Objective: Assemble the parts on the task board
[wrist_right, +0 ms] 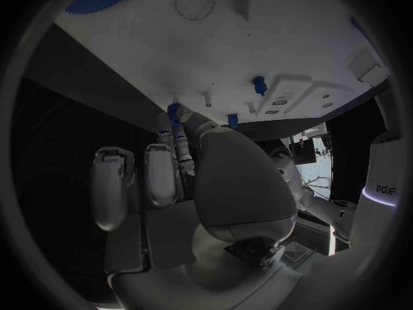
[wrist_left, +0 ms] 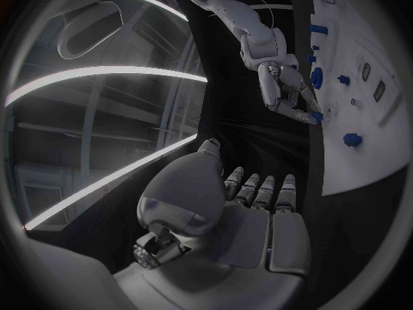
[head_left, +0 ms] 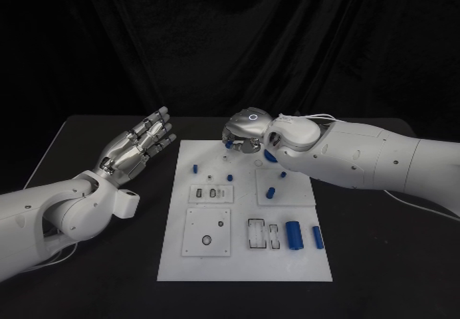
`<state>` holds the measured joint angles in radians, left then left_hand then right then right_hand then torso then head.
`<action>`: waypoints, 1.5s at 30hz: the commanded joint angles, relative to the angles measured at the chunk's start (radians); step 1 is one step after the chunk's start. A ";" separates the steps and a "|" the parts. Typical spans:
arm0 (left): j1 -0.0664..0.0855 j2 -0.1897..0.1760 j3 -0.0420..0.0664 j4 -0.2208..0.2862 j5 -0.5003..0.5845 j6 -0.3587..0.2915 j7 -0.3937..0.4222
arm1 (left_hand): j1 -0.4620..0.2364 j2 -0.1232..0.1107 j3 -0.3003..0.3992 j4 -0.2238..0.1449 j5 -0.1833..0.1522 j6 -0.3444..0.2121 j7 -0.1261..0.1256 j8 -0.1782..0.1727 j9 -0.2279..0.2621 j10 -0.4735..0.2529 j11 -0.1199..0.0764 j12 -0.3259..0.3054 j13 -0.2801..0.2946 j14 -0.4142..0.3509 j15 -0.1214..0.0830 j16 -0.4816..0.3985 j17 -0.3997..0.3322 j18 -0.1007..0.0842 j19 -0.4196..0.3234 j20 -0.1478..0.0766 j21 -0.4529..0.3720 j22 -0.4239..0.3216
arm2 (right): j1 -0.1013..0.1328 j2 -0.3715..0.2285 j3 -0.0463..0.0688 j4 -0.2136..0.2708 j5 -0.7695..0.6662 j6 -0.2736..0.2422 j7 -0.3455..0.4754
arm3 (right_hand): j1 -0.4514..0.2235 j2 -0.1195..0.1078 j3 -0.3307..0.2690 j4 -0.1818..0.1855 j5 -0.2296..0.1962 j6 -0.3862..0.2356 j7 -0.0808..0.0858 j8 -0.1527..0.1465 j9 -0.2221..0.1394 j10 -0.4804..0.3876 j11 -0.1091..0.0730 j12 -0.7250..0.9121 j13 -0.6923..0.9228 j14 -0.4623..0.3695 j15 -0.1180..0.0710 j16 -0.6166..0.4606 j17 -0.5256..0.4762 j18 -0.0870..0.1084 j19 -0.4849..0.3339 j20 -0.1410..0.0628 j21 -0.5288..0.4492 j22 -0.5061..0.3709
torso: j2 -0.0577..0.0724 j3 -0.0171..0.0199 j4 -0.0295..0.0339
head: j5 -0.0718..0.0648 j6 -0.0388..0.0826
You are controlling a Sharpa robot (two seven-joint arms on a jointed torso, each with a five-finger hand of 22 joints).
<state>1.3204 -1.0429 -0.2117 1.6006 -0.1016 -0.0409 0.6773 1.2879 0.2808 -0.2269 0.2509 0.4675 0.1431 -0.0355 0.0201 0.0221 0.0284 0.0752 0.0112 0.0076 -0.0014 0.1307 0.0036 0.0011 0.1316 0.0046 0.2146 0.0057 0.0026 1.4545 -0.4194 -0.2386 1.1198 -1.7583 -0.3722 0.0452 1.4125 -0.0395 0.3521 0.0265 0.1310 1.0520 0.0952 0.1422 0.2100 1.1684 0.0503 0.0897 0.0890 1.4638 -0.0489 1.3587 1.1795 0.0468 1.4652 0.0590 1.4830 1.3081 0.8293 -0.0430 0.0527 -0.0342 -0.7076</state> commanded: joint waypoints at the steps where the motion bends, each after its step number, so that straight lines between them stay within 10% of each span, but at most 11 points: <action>1: 0.001 0.002 0.001 0.001 -0.009 0.018 0.148 | 0.008 0.003 0.001 -0.008 0.007 0.001 0.008 0.004 0.001 -0.001 0.009 -0.003 0.000 0.001 0.009 -0.004 -0.001 0.020 0.000 0.005 -0.001 0.001 | -0.004 0.002 0.001 -0.002 -0.002 -0.003 -0.006 | -0.007 0.001 -0.002 0.007 -0.003 -0.010 0.002 -0.005 0.002 0.000 0.008 -0.004 -0.002 0.032 0.006 -0.004 -0.002 -0.008 0.016 0.007 -0.005 0.125 | 0.000 0.0002 -0.0004 | 0.001 -0.002; 27: 0.001 0.005 0.000 -0.006 -0.008 0.027 0.143 | 0.009 0.005 0.011 -0.018 0.013 0.022 0.045 0.007 0.004 -0.002 0.006 -0.003 0.000 0.001 0.015 -0.004 -0.001 0.023 0.001 0.014 0.000 0.002 | -0.010 0.003 0.001 -0.010 -0.002 0.041 -0.032 | -0.018 -0.032 -0.011 0.029 -0.007 -0.109 -0.023 -0.078 -0.009 -0.192 0.036 -0.030 -0.018 0.003 0.024 -0.046 -0.067 0.005 -0.017 0.025 -0.045 0.084 | -0.001 -0.0003 -0.0005 | 0.002 -0.005; 30: 0.001 0.005 0.000 -0.007 -0.008 0.028 0.143 | 0.009 0.005 0.012 -0.019 0.014 0.024 0.048 0.008 0.005 -0.002 0.006 -0.003 0.000 0.001 0.015 -0.004 -0.001 0.023 0.001 0.015 0.000 0.002 | -0.010 0.002 0.001 -0.011 -0.002 0.042 -0.038 | -0.020 -0.038 -0.039 0.028 -0.012 -0.253 -0.057 -0.081 -0.050 -0.300 0.040 -0.030 -0.022 -0.014 0.028 -0.067 -0.101 0.013 -0.037 0.029 -0.070 0.059 | -0.001 -0.0002 -0.0008 | 0.002 -0.006; 32: 0.001 0.005 0.000 -0.007 -0.008 0.028 0.142 | 0.009 0.005 0.013 -0.020 0.015 0.026 0.051 0.008 0.005 -0.002 0.005 -0.003 0.000 0.001 0.016 -0.004 -0.001 0.023 0.001 0.015 0.000 0.002 | -0.010 0.000 0.001 -0.011 -0.002 0.034 -0.040 | -0.029 -0.034 -0.078 0.029 -0.023 -0.537 -0.084 -0.094 -0.121 -0.430 0.042 -0.031 -0.024 -0.039 0.031 -0.099 -0.150 0.024 -0.069 0.034 -0.110 0.018 | -0.001 0.0000 -0.0002 | 0.004 -0.006; 34: 0.001 0.004 0.000 -0.007 -0.008 0.029 0.142 | 0.009 0.005 0.013 -0.020 0.015 0.026 0.051 0.008 0.005 -0.002 0.005 -0.003 0.000 0.001 0.016 -0.004 -0.001 0.023 0.001 0.015 0.000 0.002 | -0.010 -0.003 0.001 -0.011 0.000 0.010 -0.039 | -0.031 -0.033 -0.093 0.031 -0.030 -0.617 -0.101 -0.100 -0.140 -0.500 0.041 -0.034 -0.029 -0.050 0.033 -0.111 -0.169 0.029 -0.081 0.034 -0.125 0.004 | -0.001 0.0002 -0.0005 | 0.005 -0.007; 45: 0.001 -0.011 0.000 -0.004 -0.008 0.027 0.140 | 0.010 0.005 0.014 -0.022 0.017 0.028 0.056 0.009 0.005 -0.002 0.004 -0.003 0.000 0.001 0.016 -0.004 -0.001 0.024 0.001 0.016 0.000 0.002 | 0.011 -0.063 0.009 0.038 0.055 -0.114 0.000 | -0.019 -0.008 -0.126 0.029 -0.004 -0.447 -0.044 -0.076 -0.130 -0.320 0.036 -0.004 0.007 -0.042 0.028 -0.095 -0.153 0.025 -0.067 0.030 -0.123 0.021 | 0.000 0.0003 -0.0005 | 0.013 -0.011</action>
<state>1.3204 -1.0532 -0.2117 1.5943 -0.1018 -0.0271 0.6774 1.2920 0.2848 -0.2104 0.2344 0.4804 0.1715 0.0145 0.0244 0.0258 0.0249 0.0787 0.0112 0.0077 0.0023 0.1413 0.0036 0.0009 0.1471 0.0081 0.2253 0.0057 0.0033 1.4577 -0.4761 -0.2319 1.1491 -1.7287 -0.4085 0.0411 1.3949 -0.0549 0.2329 0.0567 0.1235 0.6045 0.0516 0.0618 0.0789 0.8505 0.0857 0.0814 0.0971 1.4175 -0.0169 1.2593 1.0249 0.0630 1.3920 0.0893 1.3590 1.3076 0.8288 -0.0428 0.0521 -0.0226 -0.7191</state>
